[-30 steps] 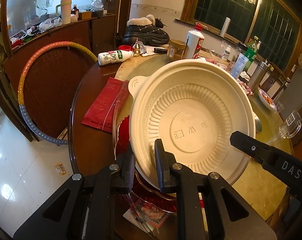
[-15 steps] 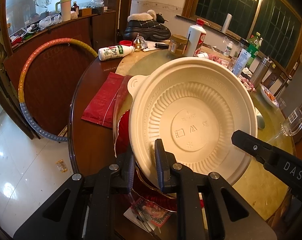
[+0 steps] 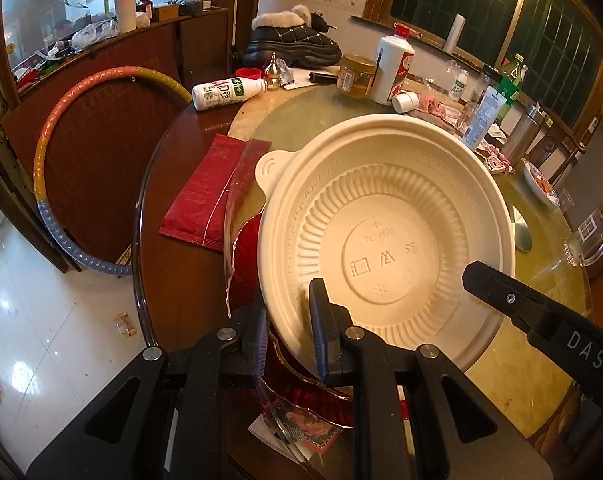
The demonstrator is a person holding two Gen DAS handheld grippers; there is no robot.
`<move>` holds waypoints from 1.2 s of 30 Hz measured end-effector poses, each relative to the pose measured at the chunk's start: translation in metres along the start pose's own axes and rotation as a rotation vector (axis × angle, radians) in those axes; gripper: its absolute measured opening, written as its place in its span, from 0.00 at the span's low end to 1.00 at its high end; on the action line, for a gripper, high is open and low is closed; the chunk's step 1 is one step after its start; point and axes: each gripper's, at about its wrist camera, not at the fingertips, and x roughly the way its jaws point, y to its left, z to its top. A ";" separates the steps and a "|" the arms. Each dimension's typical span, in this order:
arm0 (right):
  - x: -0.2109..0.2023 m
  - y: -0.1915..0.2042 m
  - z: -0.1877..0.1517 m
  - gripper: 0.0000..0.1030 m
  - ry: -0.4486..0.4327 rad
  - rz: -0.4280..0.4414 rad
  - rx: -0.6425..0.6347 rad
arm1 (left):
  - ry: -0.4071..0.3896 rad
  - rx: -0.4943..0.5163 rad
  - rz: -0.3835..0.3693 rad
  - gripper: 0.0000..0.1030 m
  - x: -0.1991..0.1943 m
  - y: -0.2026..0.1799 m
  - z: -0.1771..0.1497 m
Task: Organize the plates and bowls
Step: 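Open both tools and release the white ribbed bowl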
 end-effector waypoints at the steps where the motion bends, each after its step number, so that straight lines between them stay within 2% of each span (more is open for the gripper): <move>1: 0.000 0.000 0.000 0.14 0.000 0.000 0.000 | 0.001 0.000 0.001 0.16 0.001 0.000 0.000; 10: 0.003 -0.001 0.008 0.15 0.018 0.000 0.013 | 0.020 0.018 0.018 0.17 0.006 -0.004 0.010; 14: 0.000 -0.004 0.011 0.23 0.012 0.018 0.043 | 0.034 -0.007 -0.002 0.17 0.006 -0.002 0.011; 18: -0.001 -0.005 0.013 0.25 0.006 0.014 0.047 | 0.025 -0.016 -0.002 0.17 0.005 -0.001 0.012; 20: -0.001 -0.007 0.013 0.31 0.007 0.021 0.054 | 0.031 -0.029 -0.007 0.18 0.005 0.000 0.013; 21: -0.001 -0.008 0.012 0.34 0.003 0.023 0.059 | 0.031 -0.037 -0.015 0.21 0.004 0.000 0.013; 23: -0.004 -0.011 0.011 0.49 -0.019 0.042 0.070 | 0.010 -0.065 -0.023 0.56 0.000 0.003 0.012; 25: -0.009 -0.012 0.011 0.58 -0.036 0.050 0.078 | -0.027 -0.093 -0.024 0.73 -0.006 0.006 0.010; 29: -0.021 -0.013 0.006 0.71 -0.082 0.082 0.078 | -0.078 -0.100 -0.028 0.73 -0.019 0.009 0.003; 33: -0.037 -0.018 -0.004 0.79 -0.143 0.102 0.068 | -0.140 -0.097 -0.014 0.76 -0.031 0.011 -0.009; 36: -0.050 -0.019 -0.016 0.88 -0.179 0.101 0.001 | -0.209 -0.073 -0.023 0.77 -0.044 0.007 -0.026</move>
